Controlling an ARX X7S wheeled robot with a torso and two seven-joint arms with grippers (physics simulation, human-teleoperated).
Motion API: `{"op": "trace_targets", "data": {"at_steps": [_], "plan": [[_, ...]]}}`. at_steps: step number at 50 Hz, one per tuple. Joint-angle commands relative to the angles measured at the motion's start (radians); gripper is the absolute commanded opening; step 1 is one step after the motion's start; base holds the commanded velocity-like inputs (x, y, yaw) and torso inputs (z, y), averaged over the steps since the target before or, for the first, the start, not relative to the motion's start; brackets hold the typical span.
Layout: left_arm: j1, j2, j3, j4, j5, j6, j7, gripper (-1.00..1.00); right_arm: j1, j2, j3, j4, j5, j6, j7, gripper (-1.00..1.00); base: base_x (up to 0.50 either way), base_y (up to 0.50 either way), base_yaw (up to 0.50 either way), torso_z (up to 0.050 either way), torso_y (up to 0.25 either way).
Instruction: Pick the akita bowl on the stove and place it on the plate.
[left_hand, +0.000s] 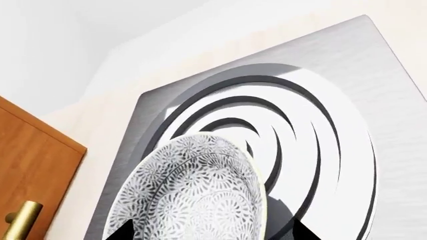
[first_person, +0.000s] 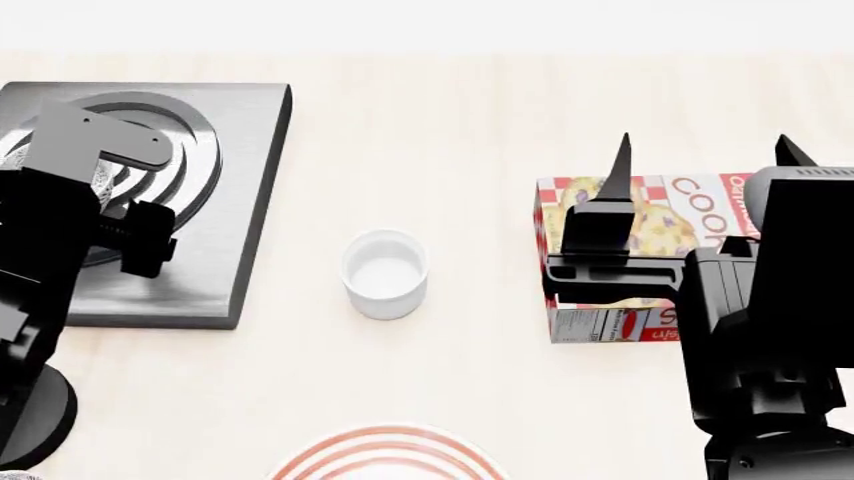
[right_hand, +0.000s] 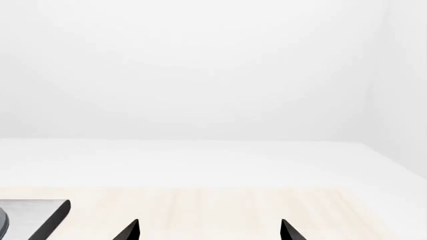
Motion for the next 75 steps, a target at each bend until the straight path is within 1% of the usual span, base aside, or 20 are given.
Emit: {"op": "trace_targets", "data": {"at_steps": [1,8,15,16,26,36,43,51,55,59,61,70,75], "plan": [[-0.001,-0.003,-0.004,0.002,-0.011,-0.003,0.018,1.00,-0.003,0.003,-0.002,0.003,0.003,-0.006,0.002,1.00,0.00,0.00,0.00,0.000,0.000],[0.000,-0.003,-0.004,-0.003,-0.017,0.005,0.033,1.00,-0.002,0.004,-0.004,0.005,0.004,-0.008,0.004,1.00,0.00,0.00,0.00,0.000,0.000],[0.002,-0.007,-0.007,-0.003,-0.017,0.011,0.022,1.00,-0.001,0.005,-0.004,0.004,0.007,-0.007,0.007,1.00,0.00,0.00,0.00,0.000,0.000],[0.006,-0.010,-0.007,0.016,-0.020,-0.001,0.024,-1.00,0.000,0.006,-0.004,0.003,0.009,-0.005,0.008,1.00,0.00,0.00,0.00,0.000,0.000],[0.010,-0.006,0.000,0.003,-0.019,0.016,0.037,-1.00,0.004,0.007,-0.004,0.001,0.015,0.002,0.013,1.00,0.00,0.00,0.00,0.000,0.000],[0.019,-0.012,-0.002,0.054,-0.031,-0.009,0.047,-1.00,-0.004,0.009,-0.004,0.007,0.013,-0.014,0.014,1.00,0.00,0.00,0.00,0.000,0.000],[0.006,-0.008,-0.004,0.055,-0.035,0.001,0.053,-1.00,0.000,0.009,-0.003,0.003,0.020,-0.005,0.019,1.00,0.00,0.00,0.00,0.000,0.000],[-0.030,-0.015,-0.036,0.088,-0.048,0.021,0.026,-1.00,-0.005,0.012,-0.007,0.013,0.016,-0.019,0.018,1.00,0.00,0.00,0.00,0.000,0.000],[-0.050,-0.036,-0.020,0.186,-0.047,0.000,0.056,-1.00,-0.001,0.012,-0.006,0.007,0.022,-0.010,0.022,1.00,0.00,0.00,0.00,0.000,0.000],[-0.064,-0.074,0.032,0.341,-0.037,-0.055,0.113,-1.00,0.000,0.013,-0.006,0.004,0.024,-0.007,0.026,1.00,0.00,0.00,0.00,0.000,0.000],[-0.072,-0.084,0.044,0.381,-0.037,-0.074,0.130,-1.00,0.000,0.013,-0.006,0.006,0.024,-0.009,0.025,1.00,0.00,0.00,0.00,0.000,0.000],[-0.093,-0.161,0.172,0.630,-0.027,-0.147,0.282,-1.00,0.000,0.015,-0.009,0.006,0.026,-0.010,0.029,1.00,0.00,0.00,0.00,0.000,0.000],[-0.107,-0.199,0.227,0.731,-0.023,-0.169,0.348,-1.00,-0.001,0.017,-0.010,0.008,0.027,-0.014,0.028,1.00,0.00,0.00,0.00,0.000,0.000]]}}
